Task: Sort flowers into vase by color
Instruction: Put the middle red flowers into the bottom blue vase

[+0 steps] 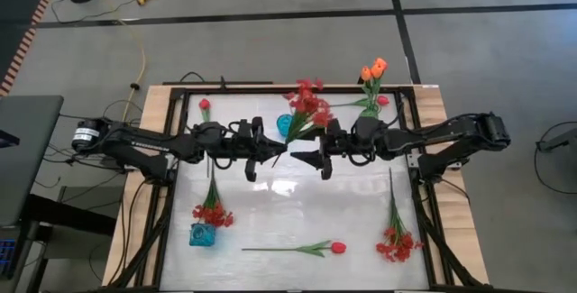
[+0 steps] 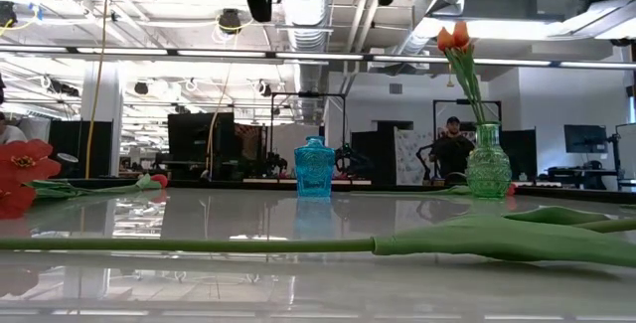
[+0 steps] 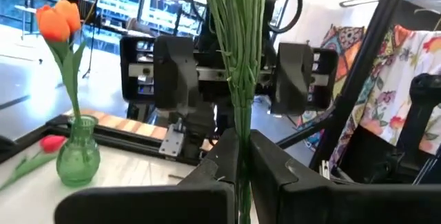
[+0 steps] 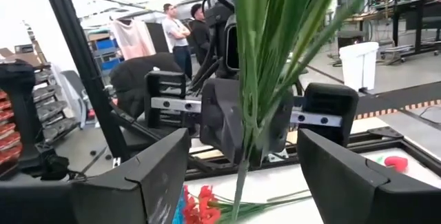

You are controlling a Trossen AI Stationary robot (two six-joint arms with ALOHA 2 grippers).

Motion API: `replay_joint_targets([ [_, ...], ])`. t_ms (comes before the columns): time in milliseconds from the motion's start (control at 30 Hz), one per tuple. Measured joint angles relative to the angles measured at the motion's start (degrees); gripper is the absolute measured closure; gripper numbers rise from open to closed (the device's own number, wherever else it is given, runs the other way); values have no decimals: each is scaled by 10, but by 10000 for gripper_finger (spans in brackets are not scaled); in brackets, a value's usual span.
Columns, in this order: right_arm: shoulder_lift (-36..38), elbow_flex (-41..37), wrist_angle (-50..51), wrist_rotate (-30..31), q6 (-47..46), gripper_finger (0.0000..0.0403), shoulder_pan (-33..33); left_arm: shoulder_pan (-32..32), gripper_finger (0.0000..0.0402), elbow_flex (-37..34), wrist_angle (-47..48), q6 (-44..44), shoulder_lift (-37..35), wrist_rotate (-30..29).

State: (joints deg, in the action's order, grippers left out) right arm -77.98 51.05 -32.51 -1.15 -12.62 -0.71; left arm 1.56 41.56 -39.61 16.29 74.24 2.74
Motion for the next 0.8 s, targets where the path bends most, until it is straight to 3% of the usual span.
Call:
replay_joint_targets([
  [800, -10, 0, -22, 31, -26, 113, 24, 7, 400, 0, 37, -1, 0, -42],
])
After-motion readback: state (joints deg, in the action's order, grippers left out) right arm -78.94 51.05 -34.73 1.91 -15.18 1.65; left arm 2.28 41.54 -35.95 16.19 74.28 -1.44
